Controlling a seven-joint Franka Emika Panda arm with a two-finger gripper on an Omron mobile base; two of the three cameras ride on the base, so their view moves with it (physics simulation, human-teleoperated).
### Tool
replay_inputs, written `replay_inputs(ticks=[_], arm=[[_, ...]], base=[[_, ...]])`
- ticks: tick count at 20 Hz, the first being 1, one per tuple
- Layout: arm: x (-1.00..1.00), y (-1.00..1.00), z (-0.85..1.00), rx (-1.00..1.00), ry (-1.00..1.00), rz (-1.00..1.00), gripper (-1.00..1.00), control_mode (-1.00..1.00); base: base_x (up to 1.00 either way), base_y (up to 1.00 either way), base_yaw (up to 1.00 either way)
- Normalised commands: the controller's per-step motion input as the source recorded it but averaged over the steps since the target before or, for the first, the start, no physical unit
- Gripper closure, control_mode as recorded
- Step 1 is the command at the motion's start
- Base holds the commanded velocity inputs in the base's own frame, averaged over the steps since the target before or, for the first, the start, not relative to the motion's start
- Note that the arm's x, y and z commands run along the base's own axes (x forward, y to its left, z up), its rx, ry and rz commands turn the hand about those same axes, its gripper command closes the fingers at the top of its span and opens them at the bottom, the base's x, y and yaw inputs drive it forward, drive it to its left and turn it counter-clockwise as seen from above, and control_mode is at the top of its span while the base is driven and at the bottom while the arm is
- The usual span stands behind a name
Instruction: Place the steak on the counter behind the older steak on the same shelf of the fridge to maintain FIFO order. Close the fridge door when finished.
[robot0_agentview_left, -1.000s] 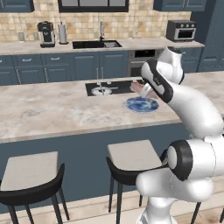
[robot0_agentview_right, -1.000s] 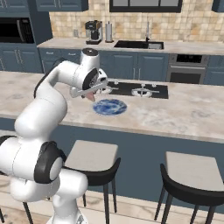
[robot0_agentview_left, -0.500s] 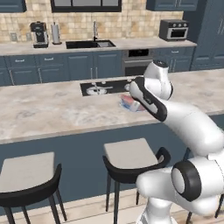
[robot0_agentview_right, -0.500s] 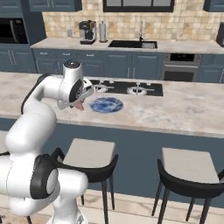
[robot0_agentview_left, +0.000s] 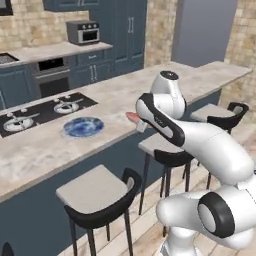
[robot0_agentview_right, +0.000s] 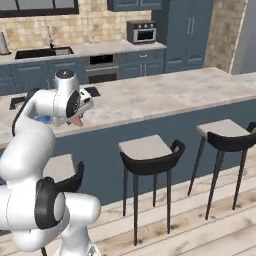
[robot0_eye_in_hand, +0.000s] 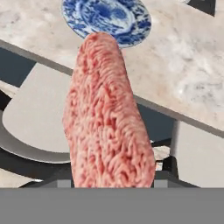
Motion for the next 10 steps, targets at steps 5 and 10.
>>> replay_inputs(ticks=[5,10], arm=[[0.00,0.00,0.00,0.00,0.00,0.00,1.00,1.00],[0.00,0.00,0.00,0.00,0.00,0.00,1.00,1.00]], base=[[-0.06,0.10,-0.85],[0.00,0.19,-0.81]])
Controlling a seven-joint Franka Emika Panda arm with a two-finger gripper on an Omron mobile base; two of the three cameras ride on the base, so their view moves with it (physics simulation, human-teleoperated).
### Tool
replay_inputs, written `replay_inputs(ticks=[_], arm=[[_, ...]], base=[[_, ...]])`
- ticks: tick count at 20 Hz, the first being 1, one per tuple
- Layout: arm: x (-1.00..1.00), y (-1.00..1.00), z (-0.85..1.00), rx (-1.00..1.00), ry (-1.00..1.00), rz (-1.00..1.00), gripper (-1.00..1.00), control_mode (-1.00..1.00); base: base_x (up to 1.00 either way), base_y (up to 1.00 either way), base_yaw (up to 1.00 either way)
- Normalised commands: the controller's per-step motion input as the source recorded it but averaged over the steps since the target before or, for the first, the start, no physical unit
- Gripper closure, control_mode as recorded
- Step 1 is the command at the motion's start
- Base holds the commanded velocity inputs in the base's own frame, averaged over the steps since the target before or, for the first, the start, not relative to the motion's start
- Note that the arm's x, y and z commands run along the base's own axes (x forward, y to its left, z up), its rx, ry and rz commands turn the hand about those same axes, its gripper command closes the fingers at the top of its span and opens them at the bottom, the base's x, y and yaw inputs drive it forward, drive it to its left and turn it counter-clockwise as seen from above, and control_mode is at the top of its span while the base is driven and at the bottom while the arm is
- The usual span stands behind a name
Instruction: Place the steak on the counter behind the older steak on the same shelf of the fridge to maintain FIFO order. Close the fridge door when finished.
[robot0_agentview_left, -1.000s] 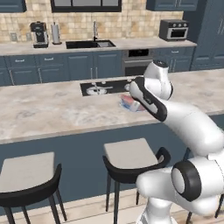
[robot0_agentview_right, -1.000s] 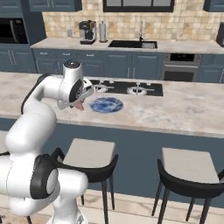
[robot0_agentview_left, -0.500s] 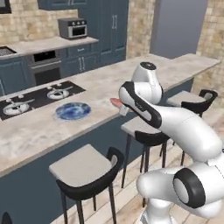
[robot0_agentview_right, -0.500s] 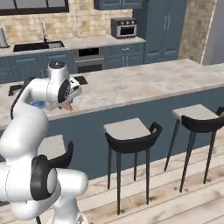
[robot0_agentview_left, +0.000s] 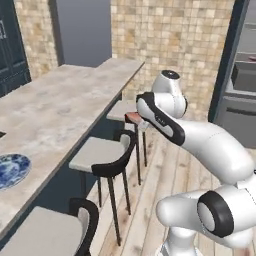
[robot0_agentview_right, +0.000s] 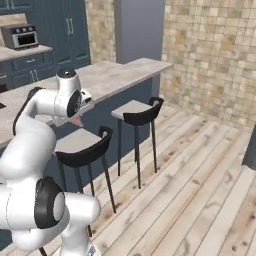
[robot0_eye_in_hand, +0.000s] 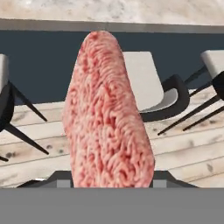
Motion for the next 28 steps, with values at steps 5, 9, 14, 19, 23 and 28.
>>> replay_inputs(ticks=[5,9,14,19,23,28], arm=[[0.00,0.00,0.00,0.00,0.00,0.00,1.00,1.00],[0.00,0.00,0.00,0.00,0.00,0.00,1.00,1.00],[0.00,0.00,0.00,0.00,0.00,0.00,1.00,1.00],[0.00,0.00,0.00,0.00,0.00,0.00,1.00,1.00],[0.00,0.00,0.00,0.00,0.00,0.00,1.00,1.00],[0.00,0.00,0.00,0.00,0.00,0.00,1.00,1.00]], base=[[0.00,0.22,-0.77],[0.26,0.22,-0.69],[0.97,-0.20,-0.39],[1.00,-0.18,-0.22],[1.00,-0.22,-0.14],[0.94,-0.40,-0.05]])
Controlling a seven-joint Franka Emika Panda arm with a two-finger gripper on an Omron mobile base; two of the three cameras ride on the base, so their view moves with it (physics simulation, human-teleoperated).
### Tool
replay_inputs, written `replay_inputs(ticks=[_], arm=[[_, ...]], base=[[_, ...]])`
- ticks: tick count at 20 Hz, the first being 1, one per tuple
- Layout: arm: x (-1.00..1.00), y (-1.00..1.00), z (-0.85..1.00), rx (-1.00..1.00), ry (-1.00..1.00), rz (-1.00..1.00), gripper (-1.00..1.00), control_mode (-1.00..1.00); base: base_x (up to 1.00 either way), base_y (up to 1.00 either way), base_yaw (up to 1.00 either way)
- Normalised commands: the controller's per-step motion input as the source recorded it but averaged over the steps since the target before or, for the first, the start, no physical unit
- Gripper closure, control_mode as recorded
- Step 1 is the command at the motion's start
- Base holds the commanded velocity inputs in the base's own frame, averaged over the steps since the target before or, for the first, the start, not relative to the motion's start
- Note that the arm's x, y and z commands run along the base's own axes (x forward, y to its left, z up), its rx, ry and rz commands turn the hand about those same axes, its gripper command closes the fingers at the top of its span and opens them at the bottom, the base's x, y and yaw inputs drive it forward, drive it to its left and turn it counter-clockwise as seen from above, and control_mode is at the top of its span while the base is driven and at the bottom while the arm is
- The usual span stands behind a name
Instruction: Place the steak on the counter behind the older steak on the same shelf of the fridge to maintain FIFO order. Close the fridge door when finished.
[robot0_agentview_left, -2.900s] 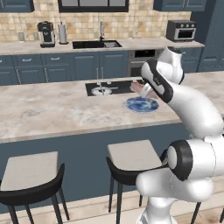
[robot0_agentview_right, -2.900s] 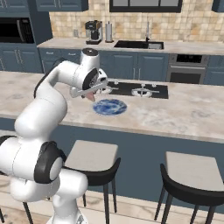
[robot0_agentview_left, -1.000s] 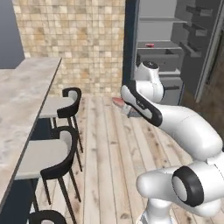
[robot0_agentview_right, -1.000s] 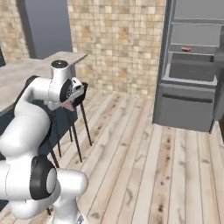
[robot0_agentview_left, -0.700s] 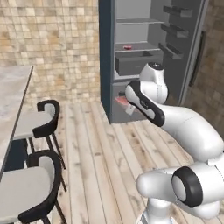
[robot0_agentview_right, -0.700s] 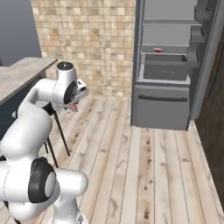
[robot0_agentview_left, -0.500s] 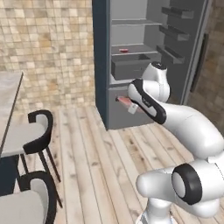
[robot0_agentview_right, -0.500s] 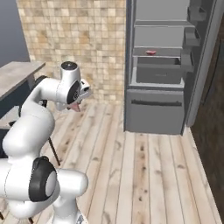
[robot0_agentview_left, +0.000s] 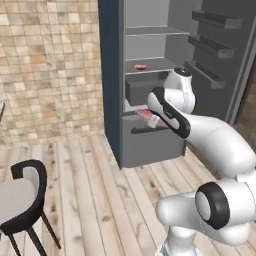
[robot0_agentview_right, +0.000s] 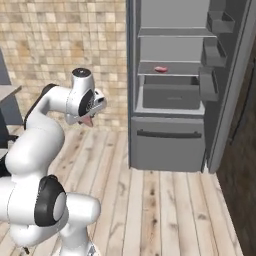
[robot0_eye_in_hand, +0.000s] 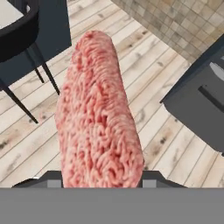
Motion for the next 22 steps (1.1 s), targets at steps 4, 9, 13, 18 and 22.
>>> replay_inputs(ticks=[4,9,13,18,22], arm=[[0.00,0.00,0.00,0.00,0.00,0.00,1.00,1.00],[0.00,0.00,0.00,0.00,0.00,0.00,1.00,1.00],[0.00,0.00,0.00,0.00,0.00,0.00,1.00,1.00],[0.00,0.00,0.00,0.00,0.00,0.00,1.00,1.00],[0.00,0.00,0.00,0.00,0.00,0.00,1.00,1.00]], base=[[0.84,-0.62,0.01],[0.78,-0.58,0.02],[0.82,-0.51,0.02],[0.95,-0.34,0.00],[0.95,-0.36,0.00]])
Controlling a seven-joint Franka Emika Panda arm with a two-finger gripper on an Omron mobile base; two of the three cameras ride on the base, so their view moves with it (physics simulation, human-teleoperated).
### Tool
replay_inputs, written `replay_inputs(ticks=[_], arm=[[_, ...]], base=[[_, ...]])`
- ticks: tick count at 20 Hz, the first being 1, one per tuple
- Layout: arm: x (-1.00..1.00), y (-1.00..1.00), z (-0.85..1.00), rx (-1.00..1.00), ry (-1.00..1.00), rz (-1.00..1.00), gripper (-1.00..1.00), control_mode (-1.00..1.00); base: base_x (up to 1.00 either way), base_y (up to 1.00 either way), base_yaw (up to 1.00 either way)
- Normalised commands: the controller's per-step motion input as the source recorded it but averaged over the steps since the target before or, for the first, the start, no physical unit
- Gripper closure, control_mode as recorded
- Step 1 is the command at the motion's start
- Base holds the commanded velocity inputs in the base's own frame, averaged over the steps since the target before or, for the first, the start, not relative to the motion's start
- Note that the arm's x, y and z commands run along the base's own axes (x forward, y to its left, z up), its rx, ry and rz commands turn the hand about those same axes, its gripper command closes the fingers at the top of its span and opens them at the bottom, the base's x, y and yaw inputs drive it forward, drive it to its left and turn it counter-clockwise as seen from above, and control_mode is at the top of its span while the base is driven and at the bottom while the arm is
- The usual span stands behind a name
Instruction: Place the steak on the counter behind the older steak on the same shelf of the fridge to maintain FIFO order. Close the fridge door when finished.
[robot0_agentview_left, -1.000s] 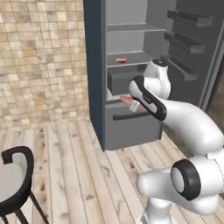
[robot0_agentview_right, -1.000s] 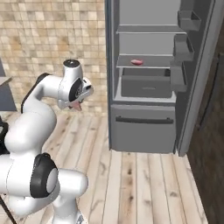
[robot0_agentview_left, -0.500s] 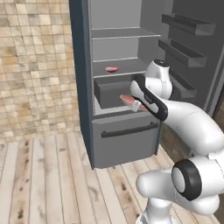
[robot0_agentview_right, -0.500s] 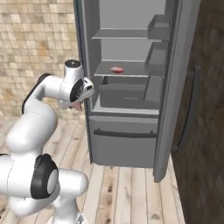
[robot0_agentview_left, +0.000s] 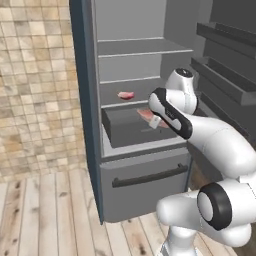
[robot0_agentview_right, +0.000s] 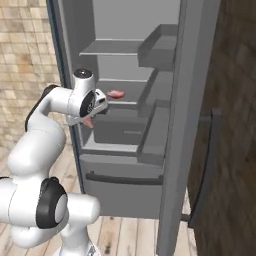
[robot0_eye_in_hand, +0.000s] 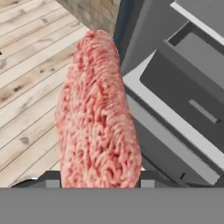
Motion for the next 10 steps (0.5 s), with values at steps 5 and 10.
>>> replay_inputs(ticks=[5,10], arm=[[0.00,0.00,0.00,0.00,0.00,0.00,1.00,1.00],[0.00,0.00,0.00,0.00,0.00,0.00,1.00,1.00]], base=[[0.81,-0.03,-0.02],[0.49,0.11,-0.25]])
